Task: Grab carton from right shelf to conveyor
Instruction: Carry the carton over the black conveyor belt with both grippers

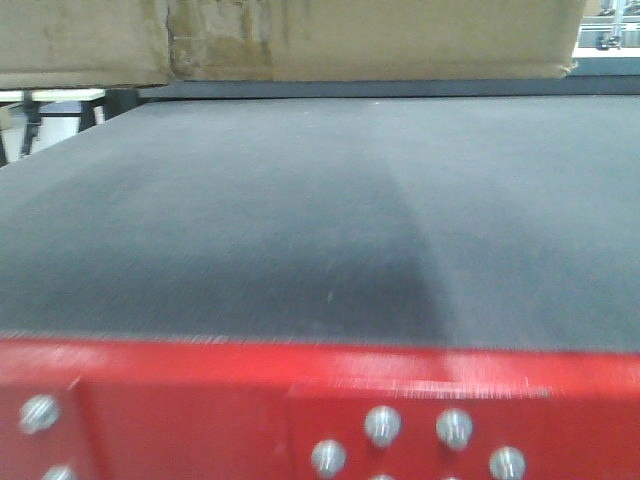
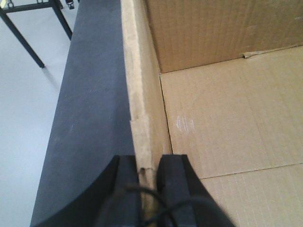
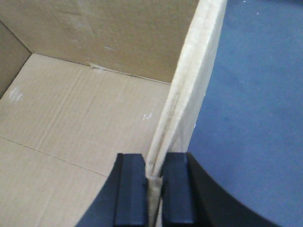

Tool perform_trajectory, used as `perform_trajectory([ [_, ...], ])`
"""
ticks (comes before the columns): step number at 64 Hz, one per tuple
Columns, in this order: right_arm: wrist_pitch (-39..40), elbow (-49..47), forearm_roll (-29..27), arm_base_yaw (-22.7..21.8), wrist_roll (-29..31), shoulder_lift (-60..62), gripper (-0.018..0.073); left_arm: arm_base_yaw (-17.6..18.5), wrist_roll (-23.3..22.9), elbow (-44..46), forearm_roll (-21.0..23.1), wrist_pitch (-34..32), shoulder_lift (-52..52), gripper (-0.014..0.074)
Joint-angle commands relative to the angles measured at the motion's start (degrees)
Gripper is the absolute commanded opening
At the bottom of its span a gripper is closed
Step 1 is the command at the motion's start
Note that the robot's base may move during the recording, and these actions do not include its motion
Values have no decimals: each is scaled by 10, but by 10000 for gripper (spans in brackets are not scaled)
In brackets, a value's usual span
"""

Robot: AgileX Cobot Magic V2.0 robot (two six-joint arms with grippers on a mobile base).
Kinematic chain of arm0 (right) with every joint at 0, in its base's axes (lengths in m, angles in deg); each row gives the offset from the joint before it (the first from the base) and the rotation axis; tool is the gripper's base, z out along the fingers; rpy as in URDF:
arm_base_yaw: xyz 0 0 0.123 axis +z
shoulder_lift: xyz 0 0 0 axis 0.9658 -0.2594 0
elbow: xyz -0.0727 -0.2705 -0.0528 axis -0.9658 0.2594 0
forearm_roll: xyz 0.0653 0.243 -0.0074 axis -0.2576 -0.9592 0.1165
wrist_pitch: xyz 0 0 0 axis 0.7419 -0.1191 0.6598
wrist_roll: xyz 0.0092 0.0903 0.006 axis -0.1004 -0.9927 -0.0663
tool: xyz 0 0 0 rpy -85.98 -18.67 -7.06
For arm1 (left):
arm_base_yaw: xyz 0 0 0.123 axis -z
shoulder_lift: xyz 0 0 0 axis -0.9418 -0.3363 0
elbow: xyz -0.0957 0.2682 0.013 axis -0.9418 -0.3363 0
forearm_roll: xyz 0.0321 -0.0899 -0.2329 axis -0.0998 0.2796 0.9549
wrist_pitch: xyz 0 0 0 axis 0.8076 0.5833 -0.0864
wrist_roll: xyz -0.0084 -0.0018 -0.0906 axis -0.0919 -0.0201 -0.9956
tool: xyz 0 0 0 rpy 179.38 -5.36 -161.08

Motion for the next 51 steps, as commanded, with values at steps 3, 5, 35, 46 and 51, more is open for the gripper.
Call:
perform_trajectory([
  [3,22,-3,0,1,10,7,-67,2,2,2,-29,-11,3,-20],
  [5,22,-3,0,1,10,7,-67,2,2,2,-29,-11,3,-20],
  [35,22,-3,0,1,10,7,-67,2,2,2,-29,-23,3,-20],
  [46,22,-3,0,1,10,7,-67,2,2,2,-29,-26,3,-20],
  [51,22,-3,0,1,10,7,-67,2,2,2,-29,-26,3,-20],
])
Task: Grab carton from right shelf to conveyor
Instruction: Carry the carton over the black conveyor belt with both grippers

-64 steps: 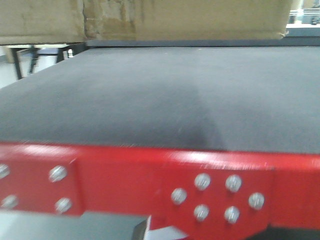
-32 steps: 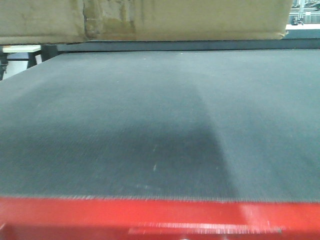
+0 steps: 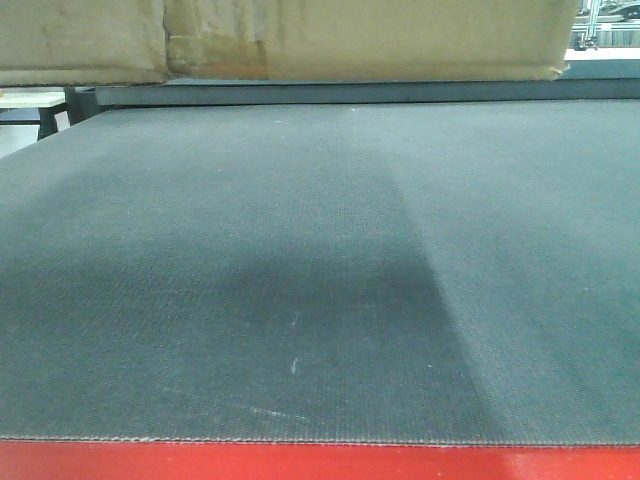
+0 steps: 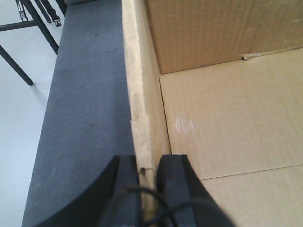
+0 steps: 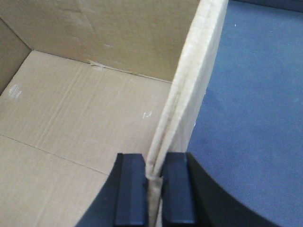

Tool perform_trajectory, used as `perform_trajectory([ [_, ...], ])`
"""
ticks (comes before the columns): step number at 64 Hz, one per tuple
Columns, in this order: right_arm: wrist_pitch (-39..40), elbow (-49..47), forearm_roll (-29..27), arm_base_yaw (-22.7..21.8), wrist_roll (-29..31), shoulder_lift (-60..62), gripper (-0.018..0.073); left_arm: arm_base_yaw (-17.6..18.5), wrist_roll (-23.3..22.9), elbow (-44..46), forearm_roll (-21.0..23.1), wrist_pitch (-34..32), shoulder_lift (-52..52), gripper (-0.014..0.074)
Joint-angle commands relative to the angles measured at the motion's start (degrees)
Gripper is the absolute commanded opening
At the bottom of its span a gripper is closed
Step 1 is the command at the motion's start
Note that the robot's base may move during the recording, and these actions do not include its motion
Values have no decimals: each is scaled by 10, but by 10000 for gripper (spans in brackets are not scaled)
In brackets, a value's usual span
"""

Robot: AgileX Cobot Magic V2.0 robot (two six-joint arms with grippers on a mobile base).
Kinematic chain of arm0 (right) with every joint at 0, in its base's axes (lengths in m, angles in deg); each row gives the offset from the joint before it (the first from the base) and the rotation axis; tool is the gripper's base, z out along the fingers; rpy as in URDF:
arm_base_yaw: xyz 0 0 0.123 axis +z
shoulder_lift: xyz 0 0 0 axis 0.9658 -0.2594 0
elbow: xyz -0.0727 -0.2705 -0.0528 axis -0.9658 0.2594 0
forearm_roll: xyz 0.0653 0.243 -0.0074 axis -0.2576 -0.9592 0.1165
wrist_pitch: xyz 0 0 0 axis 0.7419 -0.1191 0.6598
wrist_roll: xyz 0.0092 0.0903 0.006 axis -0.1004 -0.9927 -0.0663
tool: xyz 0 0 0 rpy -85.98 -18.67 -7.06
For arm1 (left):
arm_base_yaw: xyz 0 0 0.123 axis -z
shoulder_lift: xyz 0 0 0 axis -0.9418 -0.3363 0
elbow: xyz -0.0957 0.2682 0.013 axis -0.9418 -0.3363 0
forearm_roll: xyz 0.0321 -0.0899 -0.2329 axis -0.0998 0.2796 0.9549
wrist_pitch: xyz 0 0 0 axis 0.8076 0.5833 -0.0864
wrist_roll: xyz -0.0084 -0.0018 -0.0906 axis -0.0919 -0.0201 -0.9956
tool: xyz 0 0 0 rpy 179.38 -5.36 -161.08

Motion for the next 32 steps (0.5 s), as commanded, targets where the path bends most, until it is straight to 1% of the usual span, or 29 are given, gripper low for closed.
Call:
perform_trajectory([
  [1,22,-3,0,1,10,7,-67,2,2,2,-27,-17,3,-20],
  [32,22,-3,0,1,10,7,-67,2,2,2,-27,-17,3,-20],
])
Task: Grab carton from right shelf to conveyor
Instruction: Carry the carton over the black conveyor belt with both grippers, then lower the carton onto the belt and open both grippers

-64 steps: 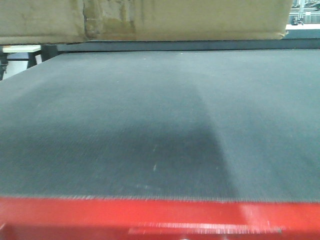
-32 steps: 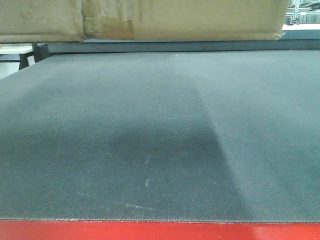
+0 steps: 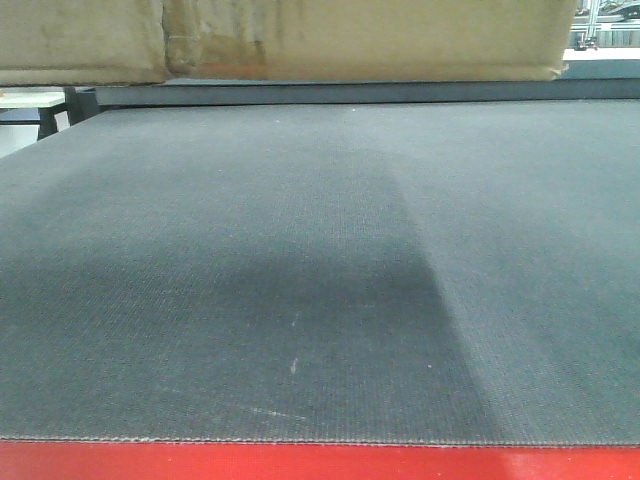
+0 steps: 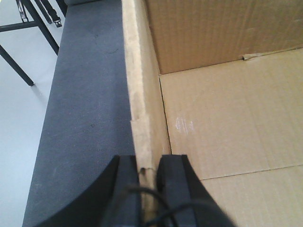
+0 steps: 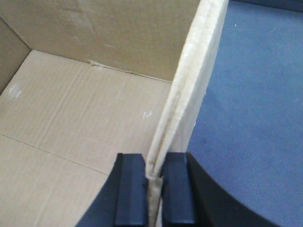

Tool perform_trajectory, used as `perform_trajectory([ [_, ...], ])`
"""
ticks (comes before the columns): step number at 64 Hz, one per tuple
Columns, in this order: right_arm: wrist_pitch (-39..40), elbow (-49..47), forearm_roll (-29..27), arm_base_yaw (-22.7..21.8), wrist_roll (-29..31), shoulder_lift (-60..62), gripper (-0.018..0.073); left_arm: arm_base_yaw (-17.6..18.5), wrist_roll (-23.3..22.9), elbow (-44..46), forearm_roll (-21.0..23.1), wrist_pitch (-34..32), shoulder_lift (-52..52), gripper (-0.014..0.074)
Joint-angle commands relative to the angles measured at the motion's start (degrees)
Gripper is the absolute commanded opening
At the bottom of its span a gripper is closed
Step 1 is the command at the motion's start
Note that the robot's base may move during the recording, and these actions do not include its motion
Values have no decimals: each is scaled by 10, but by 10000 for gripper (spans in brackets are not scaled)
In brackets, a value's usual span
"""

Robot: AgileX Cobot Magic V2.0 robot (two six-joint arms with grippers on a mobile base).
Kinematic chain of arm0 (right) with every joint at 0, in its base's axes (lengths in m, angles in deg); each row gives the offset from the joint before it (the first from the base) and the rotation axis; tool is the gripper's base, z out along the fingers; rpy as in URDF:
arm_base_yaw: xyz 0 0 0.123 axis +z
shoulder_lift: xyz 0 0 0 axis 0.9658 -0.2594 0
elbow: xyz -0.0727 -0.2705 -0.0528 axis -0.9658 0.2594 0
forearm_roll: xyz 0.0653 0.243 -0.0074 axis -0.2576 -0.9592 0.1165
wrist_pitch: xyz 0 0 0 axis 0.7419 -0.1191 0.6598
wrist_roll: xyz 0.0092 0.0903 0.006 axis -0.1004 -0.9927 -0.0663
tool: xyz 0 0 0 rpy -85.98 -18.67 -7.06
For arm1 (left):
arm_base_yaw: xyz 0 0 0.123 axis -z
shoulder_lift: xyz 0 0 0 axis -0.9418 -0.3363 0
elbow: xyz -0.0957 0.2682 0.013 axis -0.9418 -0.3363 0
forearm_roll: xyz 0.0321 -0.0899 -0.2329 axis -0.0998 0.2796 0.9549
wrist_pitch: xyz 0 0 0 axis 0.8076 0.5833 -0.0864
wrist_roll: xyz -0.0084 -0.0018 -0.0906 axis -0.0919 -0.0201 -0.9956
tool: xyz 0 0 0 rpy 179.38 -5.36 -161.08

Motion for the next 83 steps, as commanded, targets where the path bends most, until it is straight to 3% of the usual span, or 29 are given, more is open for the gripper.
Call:
perform_trajectory([
  [1,22,-3,0,1,10,7,-67,2,2,2,-25,-16,3,-20],
  [31,23,-3,-2,1,10,7,-67,2,2,2,-25,-25,3,-20],
  [46,19,-3,-19,-1,10,3,-67,2,2,2,5,-87,-9,-20],
  [67,20,-3,-13,-82,10,-96,-67,-1,2,2,21,-116,-127,-20],
  [83,34,-3,-11,-110,25,-193,-67,-20,2,2,55,-152,-203,-20],
])
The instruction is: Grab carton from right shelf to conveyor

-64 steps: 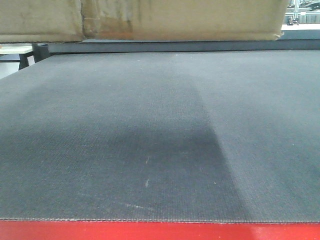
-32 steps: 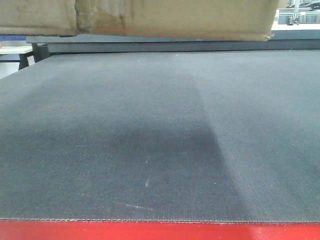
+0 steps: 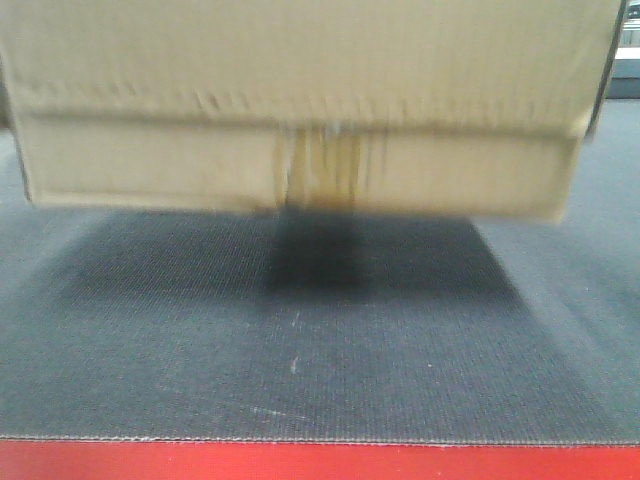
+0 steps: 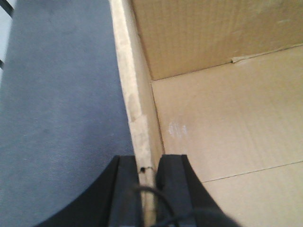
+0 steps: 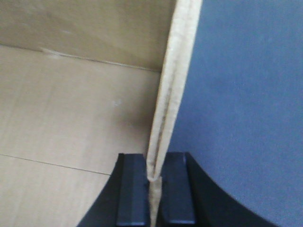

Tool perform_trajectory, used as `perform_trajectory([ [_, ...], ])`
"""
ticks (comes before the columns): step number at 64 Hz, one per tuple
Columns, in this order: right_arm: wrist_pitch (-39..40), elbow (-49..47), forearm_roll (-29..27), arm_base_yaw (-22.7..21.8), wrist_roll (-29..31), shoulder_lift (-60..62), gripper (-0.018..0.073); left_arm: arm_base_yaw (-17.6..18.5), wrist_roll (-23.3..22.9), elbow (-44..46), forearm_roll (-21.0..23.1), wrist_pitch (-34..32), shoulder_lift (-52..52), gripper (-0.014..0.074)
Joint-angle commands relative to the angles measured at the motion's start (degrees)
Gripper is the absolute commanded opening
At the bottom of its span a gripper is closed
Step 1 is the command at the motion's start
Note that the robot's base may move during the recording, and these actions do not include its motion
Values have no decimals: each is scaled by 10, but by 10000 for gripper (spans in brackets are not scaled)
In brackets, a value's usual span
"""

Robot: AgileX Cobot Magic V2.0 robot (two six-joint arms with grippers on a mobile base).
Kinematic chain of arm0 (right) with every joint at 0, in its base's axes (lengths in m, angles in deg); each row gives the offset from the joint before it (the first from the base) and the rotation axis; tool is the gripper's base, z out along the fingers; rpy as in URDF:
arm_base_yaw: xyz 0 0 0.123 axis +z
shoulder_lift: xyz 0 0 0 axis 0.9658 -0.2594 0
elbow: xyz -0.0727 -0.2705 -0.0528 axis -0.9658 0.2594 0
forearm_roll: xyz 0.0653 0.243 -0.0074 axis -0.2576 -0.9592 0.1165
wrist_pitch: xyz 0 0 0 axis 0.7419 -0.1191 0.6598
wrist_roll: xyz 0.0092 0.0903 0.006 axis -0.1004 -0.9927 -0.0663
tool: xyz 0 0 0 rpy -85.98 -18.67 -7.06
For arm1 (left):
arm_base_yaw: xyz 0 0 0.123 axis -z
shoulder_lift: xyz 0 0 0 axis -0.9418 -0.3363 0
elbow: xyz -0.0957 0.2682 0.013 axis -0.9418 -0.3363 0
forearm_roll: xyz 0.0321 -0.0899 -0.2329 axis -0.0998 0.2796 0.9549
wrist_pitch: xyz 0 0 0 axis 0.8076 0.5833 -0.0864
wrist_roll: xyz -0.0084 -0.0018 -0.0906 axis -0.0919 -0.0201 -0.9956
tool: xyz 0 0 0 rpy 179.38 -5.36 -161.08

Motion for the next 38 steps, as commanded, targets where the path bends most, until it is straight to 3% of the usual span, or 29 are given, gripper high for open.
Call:
perform_trajectory([
  [1,38,-3,-11,-3,16,-26,-67,-8,2,2,24,-49,-19,-17],
  [11,56,-3,1,-3,16,-52,-67,-24,2,2,45,-72,-45,74],
  [18,58,-3,1,-3,16,-56,-28,-32,2,2,57,-73,-52,258],
  [26,60,-3,2,-3,16,-57,265,-36,2,2,59,-73,-51,492],
  [32,60,-3,2,-3,16,-53,579,-36,2,3,65,-73,-43,609],
  [38,60,-3,2,-3,16,-39,570,-36,2,3,78,-79,-24,610],
])
